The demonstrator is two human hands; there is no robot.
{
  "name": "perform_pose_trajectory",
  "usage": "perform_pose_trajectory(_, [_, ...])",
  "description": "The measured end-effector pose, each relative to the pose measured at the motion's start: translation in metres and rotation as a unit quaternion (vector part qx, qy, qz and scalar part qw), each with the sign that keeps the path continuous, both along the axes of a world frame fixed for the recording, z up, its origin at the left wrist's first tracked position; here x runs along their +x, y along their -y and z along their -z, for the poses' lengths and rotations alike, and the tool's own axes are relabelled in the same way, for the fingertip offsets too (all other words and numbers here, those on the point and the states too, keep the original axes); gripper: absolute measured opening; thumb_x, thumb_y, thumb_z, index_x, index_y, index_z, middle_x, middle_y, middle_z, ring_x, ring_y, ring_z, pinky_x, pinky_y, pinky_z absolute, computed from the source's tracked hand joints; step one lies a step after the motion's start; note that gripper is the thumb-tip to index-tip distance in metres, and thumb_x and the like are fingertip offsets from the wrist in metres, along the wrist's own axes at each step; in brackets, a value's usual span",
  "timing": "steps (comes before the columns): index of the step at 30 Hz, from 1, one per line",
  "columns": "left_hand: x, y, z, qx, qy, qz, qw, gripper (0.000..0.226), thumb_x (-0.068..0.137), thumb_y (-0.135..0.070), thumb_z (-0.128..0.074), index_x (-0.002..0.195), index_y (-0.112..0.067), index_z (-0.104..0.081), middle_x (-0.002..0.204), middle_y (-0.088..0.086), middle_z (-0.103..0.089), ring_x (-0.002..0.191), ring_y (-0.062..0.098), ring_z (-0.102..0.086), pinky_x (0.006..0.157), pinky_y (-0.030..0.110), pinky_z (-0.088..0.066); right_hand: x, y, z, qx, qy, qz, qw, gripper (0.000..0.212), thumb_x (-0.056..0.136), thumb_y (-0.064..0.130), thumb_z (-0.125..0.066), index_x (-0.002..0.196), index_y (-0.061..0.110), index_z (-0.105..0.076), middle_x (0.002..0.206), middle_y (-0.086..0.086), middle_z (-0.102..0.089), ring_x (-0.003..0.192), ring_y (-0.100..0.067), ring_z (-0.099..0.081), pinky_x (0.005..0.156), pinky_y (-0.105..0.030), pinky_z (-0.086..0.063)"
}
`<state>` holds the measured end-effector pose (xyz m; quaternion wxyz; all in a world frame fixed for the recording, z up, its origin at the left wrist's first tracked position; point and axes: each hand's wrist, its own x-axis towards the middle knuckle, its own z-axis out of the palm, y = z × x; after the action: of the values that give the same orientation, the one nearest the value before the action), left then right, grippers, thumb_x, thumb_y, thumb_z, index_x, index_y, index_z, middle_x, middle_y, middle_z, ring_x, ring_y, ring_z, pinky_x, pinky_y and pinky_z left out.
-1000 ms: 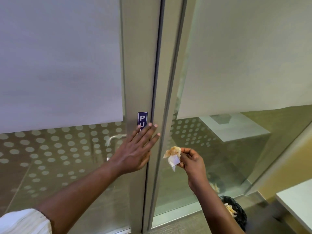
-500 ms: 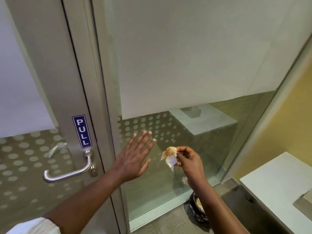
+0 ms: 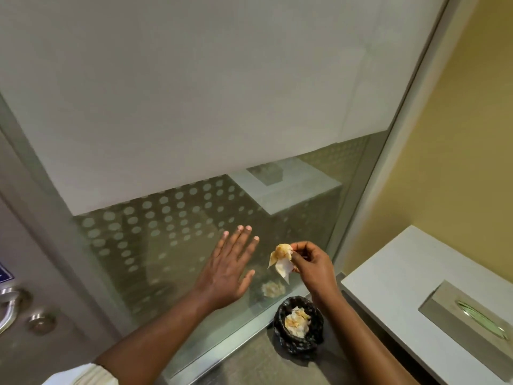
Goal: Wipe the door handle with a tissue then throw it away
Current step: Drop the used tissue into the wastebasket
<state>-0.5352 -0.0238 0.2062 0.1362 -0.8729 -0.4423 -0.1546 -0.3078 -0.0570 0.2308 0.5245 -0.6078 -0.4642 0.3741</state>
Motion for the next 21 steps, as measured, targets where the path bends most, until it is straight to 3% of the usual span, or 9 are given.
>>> perform_pose_trajectory(5, [0.044,-0.028,0.010,-0.037,0.009,0.029,0.999,0.075,0.099,-0.047,-0.044,0.164,-0.009,-0.043,0.173,0.019,-0.031,0.160,0.038,-0.029,0.128,0.043,-0.005,0.040,-0.018,0.010,-0.009,0.050,0.036,0.998,0.012,0.091,0.015,-0.069,0.087,0.026,-0.072,0.086,0.003,-0.075,0.082,-0.017,-0.071,0.078,-0.043,-0.061])
perform_pose_trajectory(12, [0.101,-0.089,0.039,-0.089,0.015,0.083,0.992,0.075,0.099,-0.046,-0.043,0.163,-0.007,-0.044,0.171,0.021,-0.033,0.159,0.039,-0.028,0.129,0.044,-0.003,0.088,-0.055,0.032,-0.025,0.135,0.097,0.986,0.015,0.092,0.019,-0.068,0.085,0.033,-0.067,0.080,0.013,-0.071,0.073,0.003,-0.065,0.059,-0.013,-0.048])
perform_pose_trajectory(16, [0.127,-0.125,0.062,-0.118,0.006,0.106,0.987,0.075,0.096,-0.046,-0.047,0.159,-0.006,-0.051,0.168,0.022,-0.041,0.156,0.039,-0.035,0.129,0.044,-0.005,0.110,-0.078,0.058,-0.064,0.150,0.130,0.978,0.013,0.092,0.019,-0.066,0.087,0.031,-0.067,0.079,0.011,-0.072,0.071,-0.006,-0.067,0.065,-0.027,-0.056])
perform_pose_trajectory(21, [0.149,-0.157,0.103,-0.162,-0.006,0.115,0.980,0.076,0.096,-0.047,-0.045,0.160,-0.007,-0.048,0.169,0.022,-0.038,0.158,0.036,-0.029,0.128,0.041,-0.005,0.123,-0.104,0.099,-0.115,0.140,0.143,0.973,0.012,0.092,0.017,-0.066,0.088,0.028,-0.066,0.078,0.008,-0.071,0.068,-0.010,-0.068,0.066,-0.030,-0.060])
